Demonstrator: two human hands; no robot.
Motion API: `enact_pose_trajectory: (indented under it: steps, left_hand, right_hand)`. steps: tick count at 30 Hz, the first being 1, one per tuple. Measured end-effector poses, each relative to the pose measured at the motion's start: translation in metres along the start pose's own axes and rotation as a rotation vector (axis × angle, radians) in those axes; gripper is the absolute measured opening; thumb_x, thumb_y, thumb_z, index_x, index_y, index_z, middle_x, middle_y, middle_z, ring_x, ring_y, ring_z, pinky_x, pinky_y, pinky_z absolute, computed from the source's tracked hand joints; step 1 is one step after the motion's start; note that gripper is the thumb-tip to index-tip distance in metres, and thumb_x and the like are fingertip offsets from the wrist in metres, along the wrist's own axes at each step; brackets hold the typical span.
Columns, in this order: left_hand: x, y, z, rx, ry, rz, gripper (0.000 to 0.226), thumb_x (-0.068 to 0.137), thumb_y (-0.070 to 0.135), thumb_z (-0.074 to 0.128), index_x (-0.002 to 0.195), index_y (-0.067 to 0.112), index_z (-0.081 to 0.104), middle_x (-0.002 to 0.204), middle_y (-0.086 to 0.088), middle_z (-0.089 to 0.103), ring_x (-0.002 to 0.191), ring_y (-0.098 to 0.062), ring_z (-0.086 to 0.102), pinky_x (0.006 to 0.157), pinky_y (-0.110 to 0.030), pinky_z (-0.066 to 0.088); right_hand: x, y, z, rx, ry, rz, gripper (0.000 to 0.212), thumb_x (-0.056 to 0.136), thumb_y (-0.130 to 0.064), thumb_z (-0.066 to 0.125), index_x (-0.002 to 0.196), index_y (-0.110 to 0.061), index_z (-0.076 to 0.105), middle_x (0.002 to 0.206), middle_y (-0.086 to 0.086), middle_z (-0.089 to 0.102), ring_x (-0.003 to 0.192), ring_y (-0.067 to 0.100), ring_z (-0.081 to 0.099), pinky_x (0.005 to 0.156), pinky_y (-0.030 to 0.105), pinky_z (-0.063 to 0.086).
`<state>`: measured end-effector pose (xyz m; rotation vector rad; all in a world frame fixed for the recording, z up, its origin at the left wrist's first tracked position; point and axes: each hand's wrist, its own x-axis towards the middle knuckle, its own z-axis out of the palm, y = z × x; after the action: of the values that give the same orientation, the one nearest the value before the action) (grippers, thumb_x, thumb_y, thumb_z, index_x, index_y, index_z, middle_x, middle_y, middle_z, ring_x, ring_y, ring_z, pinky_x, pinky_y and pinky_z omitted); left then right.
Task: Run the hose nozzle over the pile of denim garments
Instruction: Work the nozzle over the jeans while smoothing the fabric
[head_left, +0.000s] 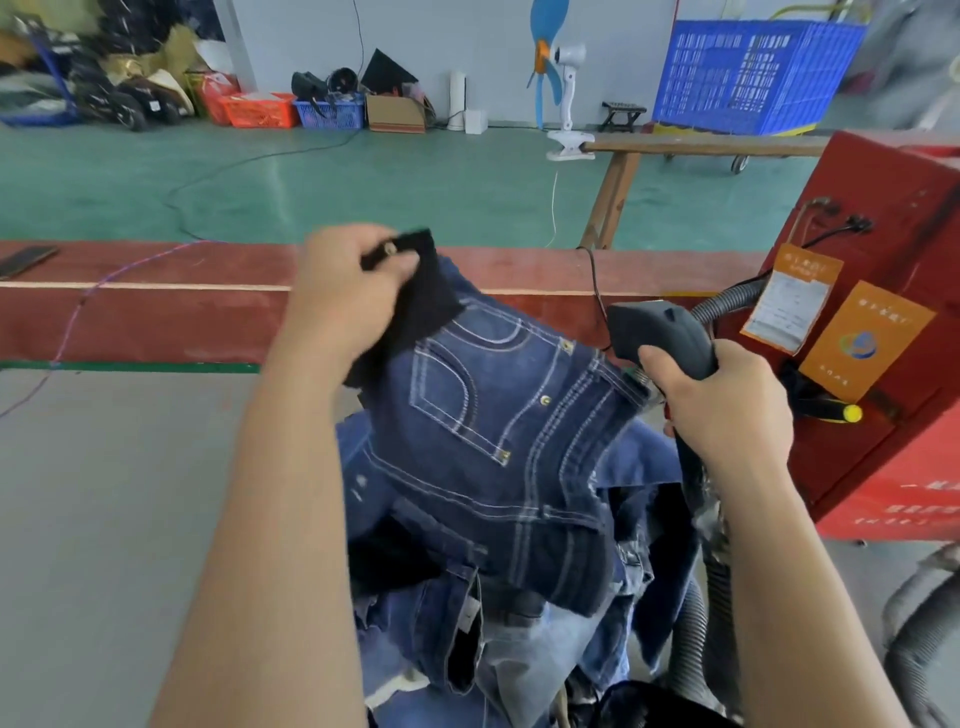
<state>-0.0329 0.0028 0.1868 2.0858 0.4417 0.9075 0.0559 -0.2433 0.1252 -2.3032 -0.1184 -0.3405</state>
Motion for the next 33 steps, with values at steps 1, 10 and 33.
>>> enact_pose_trajectory:
  steps: [1, 10, 33]
  left_hand:
    - [-0.001, 0.014, -0.011, -0.070, -0.015, 0.022, 0.025, 0.091, 0.007, 0.060, 0.082, 0.029, 0.065, 0.068, 0.018, 0.060, 0.057, 0.005, 0.052, 0.053, -0.004, 0.039]
    - [-0.018, 0.029, 0.036, 0.071, -0.650, 0.181, 0.033, 0.065, 0.003, 0.042, 0.071, 0.030, 0.061, 0.074, 0.017, 0.063, 0.087, -0.004, 0.060, 0.088, -0.021, 0.044]
    - [-0.109, -0.097, 0.153, 0.476, 0.076, -0.104, 0.019, 0.095, 0.027, 0.058, 0.092, 0.011, 0.068, 0.096, -0.009, 0.063, 0.093, -0.033, 0.058, 0.082, -0.044, 0.039]
  right_hand:
    - [0.000, 0.000, -0.001, 0.005, 0.006, 0.005, 0.043, 0.084, -0.053, 0.063, 0.076, -0.012, 0.052, 0.065, 0.000, 0.054, 0.058, 0.016, 0.048, 0.049, 0.026, 0.028]
    - [-0.002, 0.001, -0.004, 0.028, -0.032, 0.038, 0.041, 0.083, -0.053, 0.063, 0.073, -0.016, 0.050, 0.068, 0.000, 0.055, 0.068, 0.028, 0.053, 0.062, 0.032, 0.037]
    - [-0.016, -0.003, 0.024, -0.184, -0.495, -0.114, 0.035, 0.084, -0.051, 0.062, 0.086, -0.017, 0.059, 0.071, 0.001, 0.063, 0.069, 0.021, 0.063, 0.058, 0.030, 0.046]
